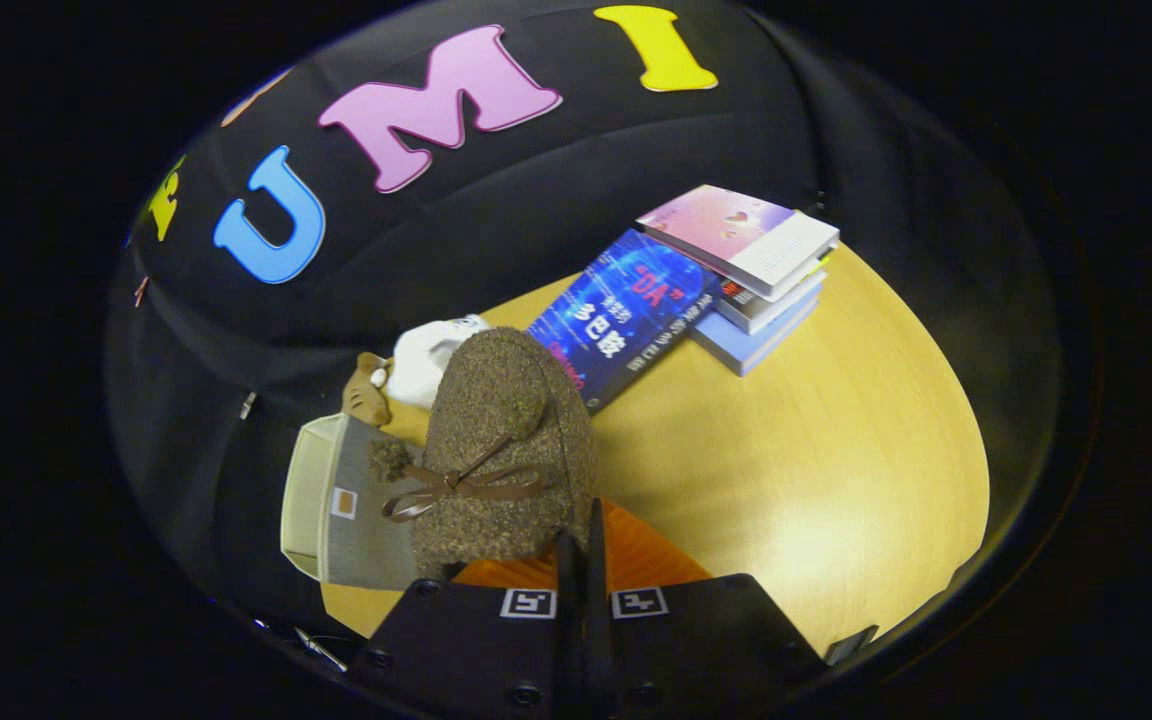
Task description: Open the storage box then place both shoes into the box .Put the left shoe in first, then the right shoe, with the right side of both shoes facing outward in a uniform manner.
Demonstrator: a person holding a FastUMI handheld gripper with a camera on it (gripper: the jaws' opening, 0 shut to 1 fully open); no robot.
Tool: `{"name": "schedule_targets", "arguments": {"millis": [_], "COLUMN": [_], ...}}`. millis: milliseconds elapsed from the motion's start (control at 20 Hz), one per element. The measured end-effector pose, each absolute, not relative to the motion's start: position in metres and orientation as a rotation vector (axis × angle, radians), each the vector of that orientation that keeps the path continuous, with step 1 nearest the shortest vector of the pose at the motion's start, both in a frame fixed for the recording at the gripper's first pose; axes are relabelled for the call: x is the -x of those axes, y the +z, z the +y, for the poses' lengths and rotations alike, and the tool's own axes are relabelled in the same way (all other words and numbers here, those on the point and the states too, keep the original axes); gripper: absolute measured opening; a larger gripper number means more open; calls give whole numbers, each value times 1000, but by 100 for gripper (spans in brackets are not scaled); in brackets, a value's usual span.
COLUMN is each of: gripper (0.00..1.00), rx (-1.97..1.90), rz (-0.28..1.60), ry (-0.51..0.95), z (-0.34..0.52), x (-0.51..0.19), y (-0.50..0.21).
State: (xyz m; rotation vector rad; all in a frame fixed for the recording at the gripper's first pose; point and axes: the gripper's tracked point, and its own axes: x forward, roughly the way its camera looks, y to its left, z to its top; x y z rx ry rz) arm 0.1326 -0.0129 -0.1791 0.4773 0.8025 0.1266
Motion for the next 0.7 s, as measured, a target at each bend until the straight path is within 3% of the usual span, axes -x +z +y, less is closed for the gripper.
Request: {"name": "schedule_targets", "arguments": {"millis": [350, 700], "gripper": [5, 6], "rx": [-399, -403], "rz": [749, 794], "ry": [226, 301], "z": [120, 256], "x": [-168, -177], "y": [-105, -110]}}
